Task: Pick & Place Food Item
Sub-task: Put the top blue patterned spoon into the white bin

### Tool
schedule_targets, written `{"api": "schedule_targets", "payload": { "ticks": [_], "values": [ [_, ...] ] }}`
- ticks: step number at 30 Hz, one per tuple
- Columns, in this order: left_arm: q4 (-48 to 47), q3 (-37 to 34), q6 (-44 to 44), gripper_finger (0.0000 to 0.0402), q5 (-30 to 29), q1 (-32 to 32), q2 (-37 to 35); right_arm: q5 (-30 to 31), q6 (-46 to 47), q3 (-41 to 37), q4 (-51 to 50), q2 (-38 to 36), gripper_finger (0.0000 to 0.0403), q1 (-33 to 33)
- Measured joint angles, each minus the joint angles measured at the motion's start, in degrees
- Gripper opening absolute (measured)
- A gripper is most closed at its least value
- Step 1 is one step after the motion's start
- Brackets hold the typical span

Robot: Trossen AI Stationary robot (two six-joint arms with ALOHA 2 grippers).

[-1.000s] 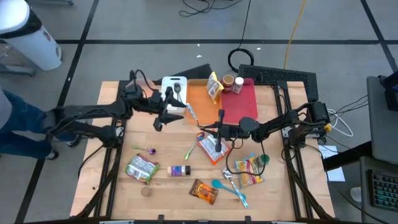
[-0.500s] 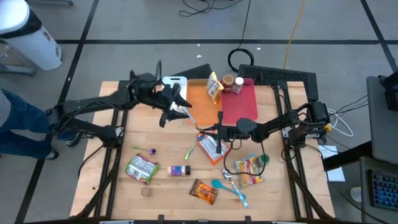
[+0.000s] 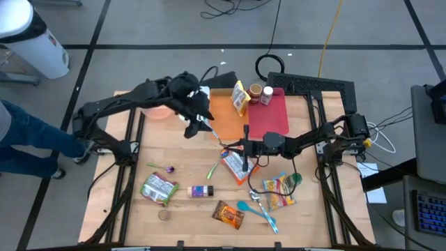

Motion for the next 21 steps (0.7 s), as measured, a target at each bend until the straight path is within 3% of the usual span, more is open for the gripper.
{"api": "schedule_targets", "payload": {
  "ticks": [6, 15, 21],
  "values": [
    [-6.57, 3.23, 2.07, 0.0241, -0.43, -0.88, 3.64, -0.02, 0.12, 0.0, -0.51, 0.0, 0.0, -0.03],
    [-7.62, 3.86, 2.66, 0.024, -1.3, -1.23, 3.69, -0.04, -0.1, 0.0, -1.24, 0.0, 0.0, -0.03],
    [-8.37, 3.86, 2.71, 0.0191, -1.3, -1.21, 3.67, -0.03, -0.25, 0.0, -1.23, 0.0, 0.0, -0.03]
  ]
}}
